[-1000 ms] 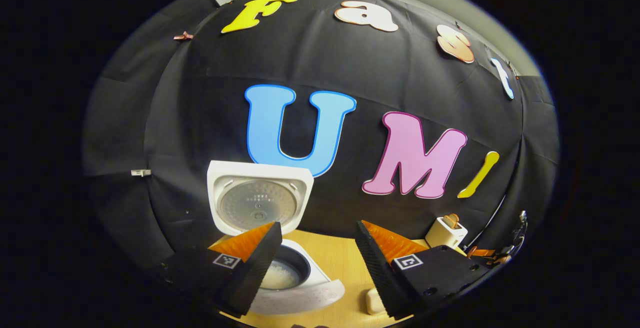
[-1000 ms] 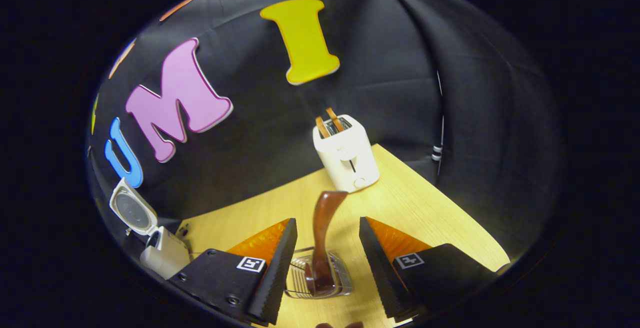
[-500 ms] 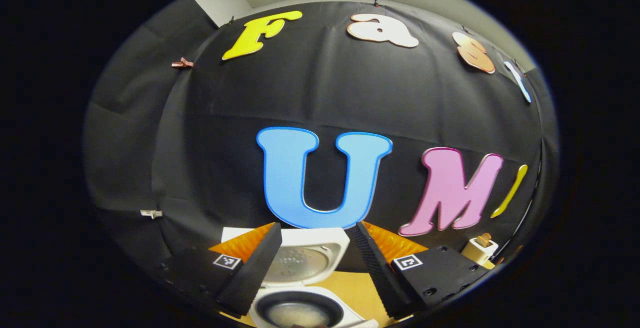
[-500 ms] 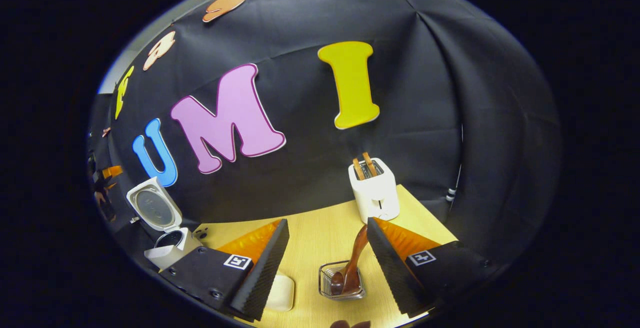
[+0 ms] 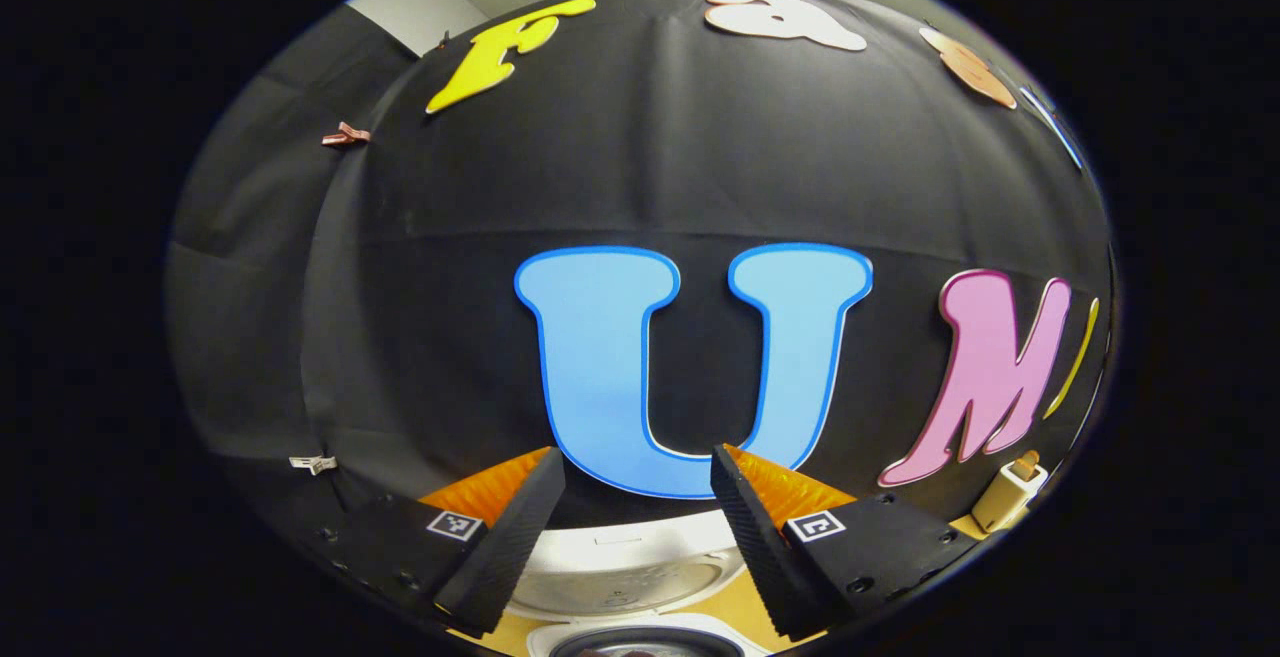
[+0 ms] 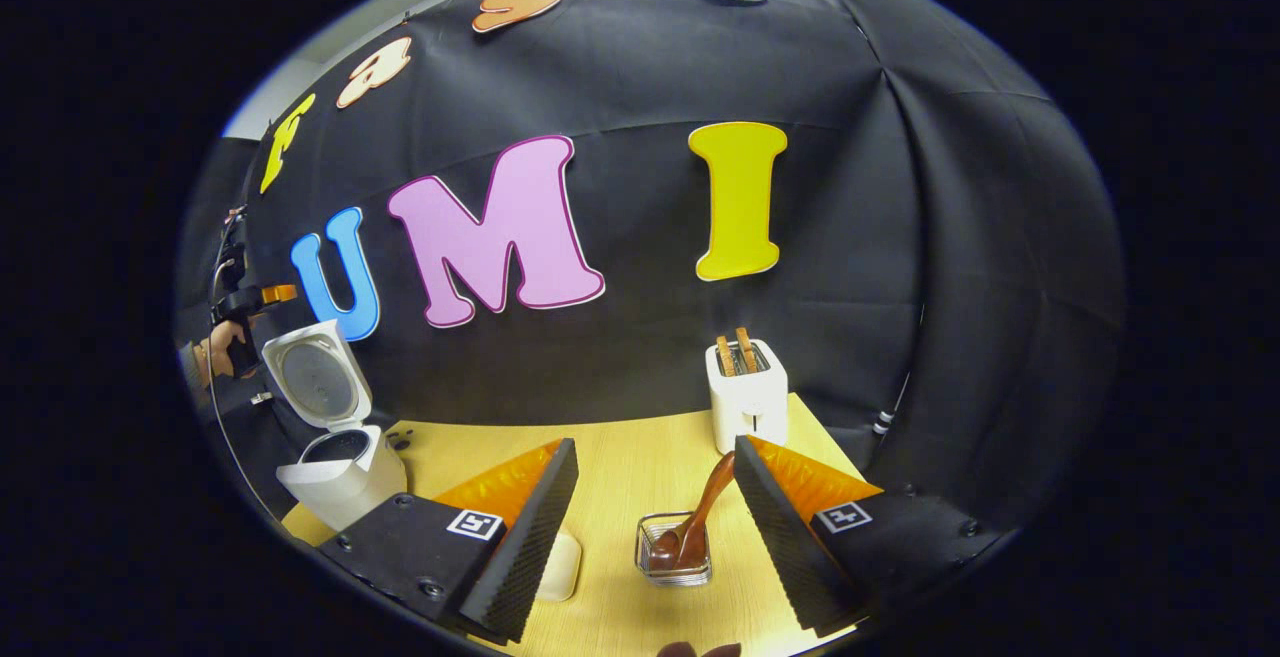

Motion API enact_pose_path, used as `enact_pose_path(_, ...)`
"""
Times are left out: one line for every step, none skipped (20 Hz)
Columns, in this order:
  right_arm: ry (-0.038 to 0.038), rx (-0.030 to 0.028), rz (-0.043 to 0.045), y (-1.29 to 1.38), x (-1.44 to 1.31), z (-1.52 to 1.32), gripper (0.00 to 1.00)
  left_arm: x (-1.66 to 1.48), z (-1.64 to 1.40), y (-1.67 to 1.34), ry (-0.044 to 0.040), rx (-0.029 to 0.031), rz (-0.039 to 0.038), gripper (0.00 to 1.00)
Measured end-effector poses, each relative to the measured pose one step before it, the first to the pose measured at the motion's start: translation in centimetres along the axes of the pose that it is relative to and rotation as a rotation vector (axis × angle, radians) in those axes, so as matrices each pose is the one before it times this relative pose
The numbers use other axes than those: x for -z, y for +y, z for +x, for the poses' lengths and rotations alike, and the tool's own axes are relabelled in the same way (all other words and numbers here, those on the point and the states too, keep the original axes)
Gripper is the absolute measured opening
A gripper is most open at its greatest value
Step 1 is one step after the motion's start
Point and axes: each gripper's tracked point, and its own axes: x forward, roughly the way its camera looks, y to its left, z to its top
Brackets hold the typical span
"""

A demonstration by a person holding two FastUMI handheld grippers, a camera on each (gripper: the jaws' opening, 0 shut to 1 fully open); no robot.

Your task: Close the left gripper, press the button to open the rice cooker; take a wooden spoon from the chopstick holder with the right hand, scoop a spoonful of rice and pour it into the rice cooker, then put the wooden spoon back into the chopstick holder.

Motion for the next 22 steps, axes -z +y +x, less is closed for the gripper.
enact_pose_path(0.00539,0.00532,-0.00818,-0.109,0.082,-0.289,0.97,0.591,0.807,0.146,0.01805,-0.00822,0.01623,0.95)
enact_pose_path(0.00425,0.00384,-0.00237,-0.043,0.179,-0.311,0.97,0.61,0.822,-0.066,0.01645,-0.00335,0.01981,0.95)
enact_pose_path(0.00041,0.00222,0.00219,-0.023,0.009,-0.276,0.97,0.629,0.724,0.107,0.02165,-0.00843,0.024,0.95)
enact_pose_path(0.00092,0.0053,0.00223,-0.129,0.074,-0.277,0.97,0.7,0.633,0.104,0.02357,-0.00881,0.02364,0.95)
enact_pose_path(0.00109,0.00849,0.00303,-0.256,-0.017,-0.302,0.97,1.423,0.791,0.006,0.03916,-0.00995,0.02395,0.95)
enact_pose_path(0.00144,0.00577,-0.00041,-0.231,0.048,-0.365,0.97,0.405,0.151,-0.126,0.01475,0.00404,-0.00155,0.95)
enact_pose_path(0.00052,0.00406,-0.00208,-0.159,-0.03,-0.105,0.97,0.479,-0.033,-0.218,0.01466,0.0056,-0.00486,0.95)
enact_pose_path(0.00308,0.00423,-0.00062,-0.157,0.114,-0.114,0.97,0.498,-0.036,-0.197,0.01896,0.00327,-0.00389,0.94)
enact_pose_path(0.00309,0.00368,0.00109,-0.147,0.027,-0.065,0.97,0.645,-0.306,-0.182,0.0213,0.00388,-0.00218,0.94)
enact_pose_path(-0.0001,-0.00119,0.00198,0.047,-0.057,0.037,0.97,0.375,-0.466,-0.131,0.01022,0.0018,-0.00145,0.94)
enact_pose_path(-0.00103,0.00053,0.00168,-0.033,-0.063,0.09,0.97,0.07,-0.428,-0.266,-0.00852,0.00882,-0.00442,0.96)
enact_pose_path(0.00013,-0.00044,0.00407,0.007,0.004,0.168,0.97,0.473,-0.451,-0.47,0.00686,0.0216,-0.00573,0.97)
enact_pose_path(0.00016,-0.00094,0.00577,0.08,0.001,0.212,0.97,0.477,-0.953,-0.298,0.01055,0.00524,0.00676,0.96)
enact_pose_path(-0.00183,-0.00152,0.00553,0.13,-0.109,0.313,0.97,0.078,-0.784,-0.32,-0.01441,0.01261,0.01259,0.97)
enact_pose_path(-0.00232,-0.00188,0.00354,0.162,-0.107,0.295,0.97,0.621,-0.915,-0.438,0.01627,0.00192,0.01044,0.98)
enact_pose_path(-0.00308,-0.00256,0.00149,0.122,0.012,0.211,0.97,0.032,-1.059,-0.394,-0.00611,0.00709,0.00856,0.98)
enact_pose_path(-0.00051,-0.00252,0.00119,0.112,-0.026,0.271,0.97,0.611,-0.852,-0.471,0.01373,0.00169,0.00347,0.99)
enact_pose_path(0.00159,-0.00422,0.00166,0.124,0.077,0.234,0.97,0.473,-0.989,-0.372,0.00594,0.0057,0.00131,0.98)
enact_pose_path(-0.0001,-0.00303,0.00211,0.161,-0.05,0.026,0.97,0.533,-0.991,-0.443,0.01565,0.00583,0.00164,0.98)
enact_pose_path(-0.00108,-0.00349,0.00223,0.066,-0.048,0.174,0.97,0.597,-1.038,-0.468,0.0104,0.00737,-0.00078,0.98)
enact_pose_path(-0.00213,-0.00008,0.00319,0.004,-0.091,0.168,0.97,0.72,-0.915,-0.451,0.01324,0.00788,-0.00567,0.99)
enact_pose_path(-0.00055,-0.00322,0.00537,0.007,-0.016,0.261,0.97,0.658,-0.921,-0.494,0.01006,0.00742,-0.0116,1.0)
